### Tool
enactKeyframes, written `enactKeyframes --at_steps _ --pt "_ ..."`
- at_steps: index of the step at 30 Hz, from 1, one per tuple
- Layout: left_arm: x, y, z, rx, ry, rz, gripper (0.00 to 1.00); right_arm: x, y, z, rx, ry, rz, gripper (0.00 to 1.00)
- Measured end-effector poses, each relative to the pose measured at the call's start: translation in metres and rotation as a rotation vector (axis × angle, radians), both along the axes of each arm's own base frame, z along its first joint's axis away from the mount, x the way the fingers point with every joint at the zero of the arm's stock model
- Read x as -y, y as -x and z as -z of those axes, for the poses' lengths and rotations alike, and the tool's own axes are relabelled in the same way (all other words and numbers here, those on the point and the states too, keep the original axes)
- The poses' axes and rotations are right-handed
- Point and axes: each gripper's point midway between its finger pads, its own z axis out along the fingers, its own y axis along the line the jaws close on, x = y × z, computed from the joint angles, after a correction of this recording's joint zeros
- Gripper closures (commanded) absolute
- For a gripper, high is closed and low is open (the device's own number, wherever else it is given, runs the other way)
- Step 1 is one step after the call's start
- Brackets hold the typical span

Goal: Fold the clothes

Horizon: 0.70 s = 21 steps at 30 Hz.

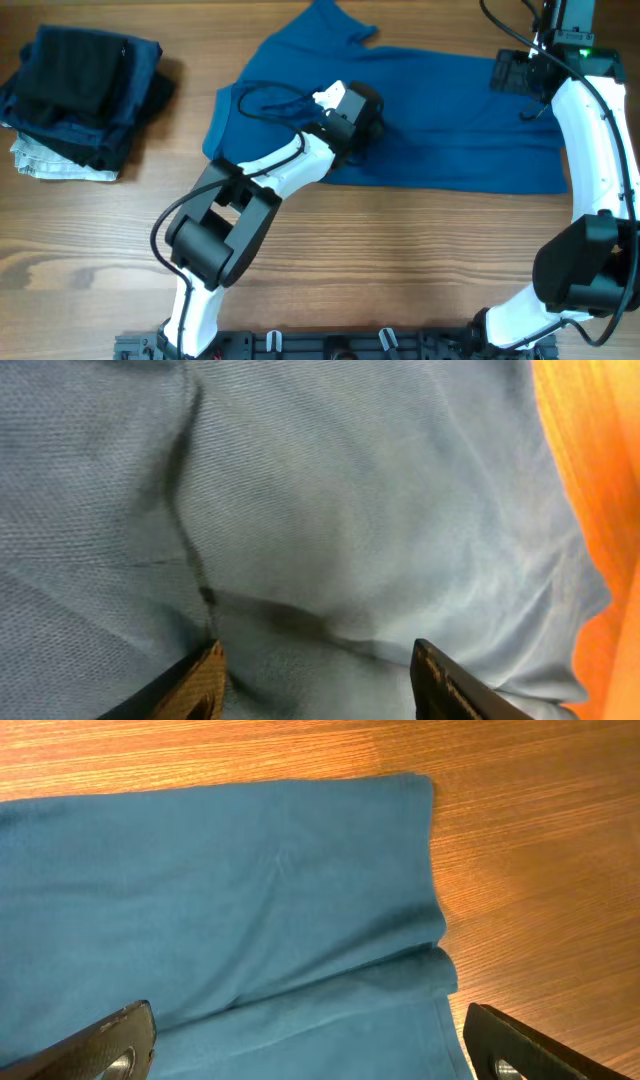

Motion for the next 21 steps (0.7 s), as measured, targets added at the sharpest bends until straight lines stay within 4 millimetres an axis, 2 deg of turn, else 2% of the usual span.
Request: enactKeyframes --at_steps 3,5,7,9,10,13,15,18,19,21 --pt "-0.007 0.009 0.006 -0.05 -0.028 -0.011 0.4 0.0 0.0 0.0 0.0 0.0 0.0 0.01" --pt "-0.017 0.022 0.015 -0.13 -0.054 -0.047 0.41 0.0 0.0 0.0 0.0 0.0 0.0 0.0" --pt "-0.016 0.021 0.015 -0.14 -0.037 -0.07 0.41 0.0 0.0 0.0 0.0 0.0 0.0 0.0" --pt "-0.01 0.016 0.009 -0.112 -0.006 -0.073 0.47 0.0 0.0 0.0 0.0 0.0 0.0 0.0" --pt "-0.009 0.016 0.008 -0.109 -0.001 -0.072 0.52 0.0 0.0 0.0 0.0 0.0 0.0 0.0" --pt "-0.005 0.019 0.008 -0.115 0.003 -0.073 0.56 0.0 0.0 0.0 0.0 0.0 0.0 0.0" --pt "-0.006 0.019 0.008 -0.114 0.0 -0.077 0.64 0.0 0.0 0.0 0.0 0.0 0.0 0.01" --pt "-0.007 0.018 0.008 -0.109 -0.005 -0.088 0.64 0.0 0.0 0.0 0.0 0.0 0.0 0.0" --pt "-0.008 0.017 0.008 -0.105 -0.007 -0.092 0.71 0.0 0.0 0.0 0.0 0.0 0.0 0.01" --pt "-0.008 0.015 0.008 -0.099 -0.006 -0.095 0.74 0.0 0.0 0.0 0.0 0.0 0.0 0.01"
